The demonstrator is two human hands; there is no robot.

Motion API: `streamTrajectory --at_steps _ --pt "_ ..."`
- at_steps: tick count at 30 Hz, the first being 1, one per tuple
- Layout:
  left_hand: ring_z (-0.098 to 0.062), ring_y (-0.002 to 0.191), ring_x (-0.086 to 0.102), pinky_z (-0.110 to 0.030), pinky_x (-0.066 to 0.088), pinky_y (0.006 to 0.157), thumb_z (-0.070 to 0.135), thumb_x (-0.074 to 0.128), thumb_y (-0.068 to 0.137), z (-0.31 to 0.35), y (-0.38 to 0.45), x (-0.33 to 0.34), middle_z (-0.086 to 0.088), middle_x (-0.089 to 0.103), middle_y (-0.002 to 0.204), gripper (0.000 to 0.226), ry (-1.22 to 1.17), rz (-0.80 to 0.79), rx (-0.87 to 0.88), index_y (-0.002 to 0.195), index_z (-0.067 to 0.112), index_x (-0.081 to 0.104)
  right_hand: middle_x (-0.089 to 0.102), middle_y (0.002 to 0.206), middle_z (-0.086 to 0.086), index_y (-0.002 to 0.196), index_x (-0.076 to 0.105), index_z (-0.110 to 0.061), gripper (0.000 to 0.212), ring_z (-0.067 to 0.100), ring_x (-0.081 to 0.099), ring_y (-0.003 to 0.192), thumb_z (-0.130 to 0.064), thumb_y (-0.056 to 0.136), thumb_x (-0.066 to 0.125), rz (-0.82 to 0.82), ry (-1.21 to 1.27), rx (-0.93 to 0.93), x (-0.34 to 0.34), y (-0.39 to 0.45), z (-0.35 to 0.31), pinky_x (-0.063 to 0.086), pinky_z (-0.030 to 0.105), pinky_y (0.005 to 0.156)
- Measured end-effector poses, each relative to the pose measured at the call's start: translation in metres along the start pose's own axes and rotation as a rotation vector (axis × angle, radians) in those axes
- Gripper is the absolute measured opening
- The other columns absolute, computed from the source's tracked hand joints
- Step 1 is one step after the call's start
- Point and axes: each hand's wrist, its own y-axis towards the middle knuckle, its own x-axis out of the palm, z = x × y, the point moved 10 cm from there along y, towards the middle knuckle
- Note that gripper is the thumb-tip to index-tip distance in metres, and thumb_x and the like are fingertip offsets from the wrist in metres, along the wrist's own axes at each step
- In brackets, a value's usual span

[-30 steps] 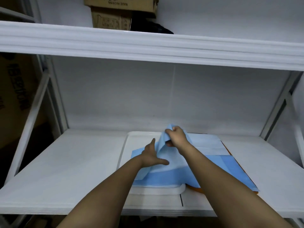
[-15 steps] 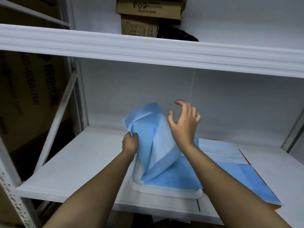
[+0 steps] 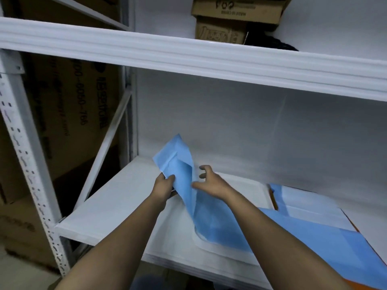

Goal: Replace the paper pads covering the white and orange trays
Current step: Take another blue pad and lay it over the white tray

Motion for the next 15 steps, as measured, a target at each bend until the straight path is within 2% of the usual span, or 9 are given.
streamTrajectory --at_steps 2,3,5,7,10,12,15 --pt "-0.021 0.09 0.067 -0.026 0.055 0.068 0.009 0.037 0.096 -0.01 0.004 -0.013 -0.009 0.068 0.108 0.03 -0.016 0.017 -0.043 0.119 0.01 0.055 0.037 0.147 -0.001 0.149 0.011 -0.023 0.092 0.021 0.045 0.128 -0.035 0.08 0.071 -0.075 -0.013 -0.027 0.031 0.008 0.0 0.041 0.034 0.098" --pt "-0.022 0.09 0.068 -0.028 0.056 0.072 0.011 0.036 0.096 -0.014 0.007 -0.02 -0.01 0.069 0.108 0.031 -0.03 0.028 -0.067 0.12 0.009 0.056 0.035 0.148 -0.001 0.15 0.009 -0.023 0.093 0.022 0.045 0.129 -0.036 0.08 0.07 -0.068 -0.041 -0.047 0.043 0.013 -0.002 0.041 0.035 0.098" --pt "-0.023 0.09 0.069 -0.031 0.056 0.078 0.013 0.034 0.096 -0.021 0.01 -0.029 -0.009 0.07 0.104 0.034 -0.051 0.041 -0.088 0.118 0.009 0.059 0.037 0.148 -0.001 0.149 0.013 -0.023 0.082 0.023 0.046 0.128 -0.038 0.086 0.062 -0.023 -0.067 -0.074 0.06 0.023 -0.006 0.04 0.035 0.096" --pt "-0.022 0.088 0.069 -0.033 0.056 0.081 0.014 0.035 0.095 -0.024 0.011 -0.035 -0.007 0.072 0.097 0.033 -0.06 0.043 -0.082 0.114 0.01 0.062 0.045 0.143 0.002 0.146 0.026 -0.022 0.061 0.025 0.049 0.125 -0.038 0.093 0.05 0.046 -0.145 -0.09 0.072 0.032 -0.012 0.04 0.034 0.095" --pt "-0.02 0.082 0.069 -0.032 0.056 0.077 0.013 0.035 0.093 -0.03 0.011 -0.046 -0.007 0.072 0.091 0.035 -0.1 0.075 -0.061 0.113 0.006 0.063 0.063 0.119 0.007 0.122 0.054 -0.018 0.033 0.029 0.058 0.109 -0.033 0.097 0.041 0.219 -0.318 -0.133 0.081 0.04 -0.029 0.045 0.034 0.084" --pt "-0.022 0.087 0.066 -0.034 0.055 0.08 0.022 0.032 0.097 -0.037 0.012 -0.057 -0.008 0.069 0.096 0.037 -0.18 0.119 -0.072 0.114 0.009 0.062 0.065 0.116 0.004 0.12 0.057 -0.02 0.031 0.027 0.059 0.107 -0.032 0.097 0.041 0.234 -0.313 -0.187 0.095 0.043 -0.038 0.045 0.033 0.082" --pt "-0.023 0.096 0.064 -0.04 0.052 0.088 0.049 0.04 0.096 -0.051 0.022 -0.078 -0.002 0.066 0.102 0.039 -0.183 0.197 -0.066 0.111 0.019 0.061 0.056 0.129 -0.003 0.134 0.045 -0.027 0.04 0.022 0.056 0.114 -0.029 0.094 0.048 0.063 -0.162 -0.32 0.133 0.043 -0.046 0.046 0.035 0.091"
